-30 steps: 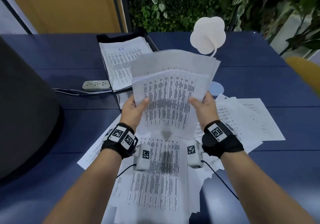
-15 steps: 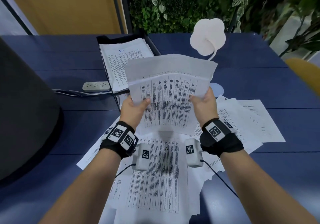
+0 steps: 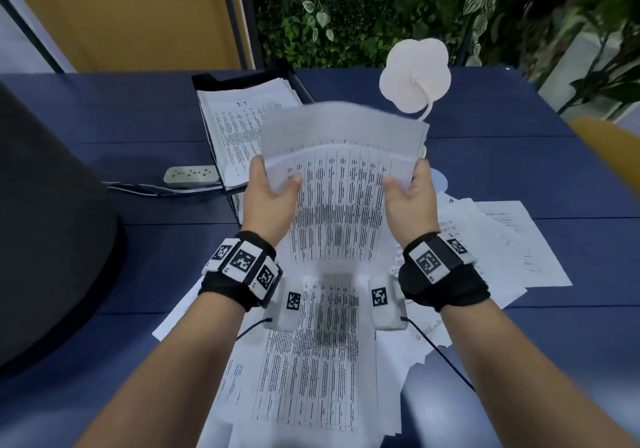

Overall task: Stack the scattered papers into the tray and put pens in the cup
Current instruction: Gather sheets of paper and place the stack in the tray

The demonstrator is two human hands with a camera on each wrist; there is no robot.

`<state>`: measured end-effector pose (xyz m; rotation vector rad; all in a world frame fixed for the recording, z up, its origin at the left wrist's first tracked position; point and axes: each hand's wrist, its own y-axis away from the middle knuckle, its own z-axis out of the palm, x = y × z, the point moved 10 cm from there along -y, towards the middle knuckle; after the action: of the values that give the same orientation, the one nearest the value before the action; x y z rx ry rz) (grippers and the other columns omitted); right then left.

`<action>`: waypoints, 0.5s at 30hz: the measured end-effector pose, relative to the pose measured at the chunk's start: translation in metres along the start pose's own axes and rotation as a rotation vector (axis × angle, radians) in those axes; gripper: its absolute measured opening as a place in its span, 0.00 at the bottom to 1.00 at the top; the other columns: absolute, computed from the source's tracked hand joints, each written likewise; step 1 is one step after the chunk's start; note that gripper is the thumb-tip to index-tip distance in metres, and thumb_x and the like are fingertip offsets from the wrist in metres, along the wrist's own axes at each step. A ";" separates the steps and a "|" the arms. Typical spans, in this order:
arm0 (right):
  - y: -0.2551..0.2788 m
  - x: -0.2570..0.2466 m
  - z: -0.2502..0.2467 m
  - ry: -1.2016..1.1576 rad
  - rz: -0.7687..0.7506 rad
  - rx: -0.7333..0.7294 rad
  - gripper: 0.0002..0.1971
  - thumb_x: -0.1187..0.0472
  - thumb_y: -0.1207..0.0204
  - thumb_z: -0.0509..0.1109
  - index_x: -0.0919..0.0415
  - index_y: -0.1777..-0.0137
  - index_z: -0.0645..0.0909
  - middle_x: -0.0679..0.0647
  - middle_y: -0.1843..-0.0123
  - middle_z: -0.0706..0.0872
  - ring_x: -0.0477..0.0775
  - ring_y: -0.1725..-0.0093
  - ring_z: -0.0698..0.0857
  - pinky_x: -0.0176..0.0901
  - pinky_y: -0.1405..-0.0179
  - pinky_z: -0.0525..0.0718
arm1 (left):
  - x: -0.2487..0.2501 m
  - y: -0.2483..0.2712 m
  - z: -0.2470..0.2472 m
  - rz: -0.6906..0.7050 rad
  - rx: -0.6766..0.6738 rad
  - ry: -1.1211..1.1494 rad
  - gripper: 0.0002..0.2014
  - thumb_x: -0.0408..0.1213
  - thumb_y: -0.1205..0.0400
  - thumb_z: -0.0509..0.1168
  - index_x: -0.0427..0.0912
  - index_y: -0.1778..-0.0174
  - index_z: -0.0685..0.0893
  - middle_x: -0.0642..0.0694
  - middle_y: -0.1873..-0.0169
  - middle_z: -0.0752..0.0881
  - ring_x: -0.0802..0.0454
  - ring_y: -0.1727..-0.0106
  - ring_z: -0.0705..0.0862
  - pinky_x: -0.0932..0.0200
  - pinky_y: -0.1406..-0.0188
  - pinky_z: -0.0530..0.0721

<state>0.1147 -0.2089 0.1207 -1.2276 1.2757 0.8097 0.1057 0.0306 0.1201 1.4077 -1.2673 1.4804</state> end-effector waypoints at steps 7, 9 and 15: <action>0.002 0.010 -0.012 -0.024 0.016 0.054 0.09 0.70 0.19 0.60 0.54 0.47 0.72 0.48 0.52 0.85 0.47 0.53 0.84 0.43 0.47 0.82 | -0.023 0.004 -0.005 -0.079 -0.005 0.014 0.19 0.31 0.17 0.64 0.42 0.30 0.71 0.56 0.42 0.83 0.71 0.45 0.82 0.71 0.43 0.80; 0.004 0.008 -0.009 -0.071 0.017 0.020 0.13 0.72 0.21 0.60 0.55 0.43 0.73 0.45 0.52 0.85 0.42 0.56 0.84 0.38 0.51 0.82 | -0.027 0.002 -0.009 -0.108 0.006 0.061 0.21 0.31 0.19 0.67 0.42 0.30 0.72 0.50 0.40 0.84 0.59 0.40 0.84 0.59 0.37 0.81; 0.009 0.054 -0.002 0.155 0.220 -0.108 0.12 0.59 0.23 0.67 0.56 0.40 0.78 0.51 0.46 0.87 0.51 0.48 0.85 0.48 0.42 0.82 | -0.034 0.001 -0.007 -0.143 -0.023 0.018 0.16 0.33 0.18 0.65 0.45 0.34 0.77 0.57 0.48 0.86 0.58 0.42 0.84 0.55 0.39 0.81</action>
<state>0.1157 -0.2183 0.0665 -1.2696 1.5286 0.9667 0.1073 0.0416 0.0868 1.4362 -1.1446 1.3750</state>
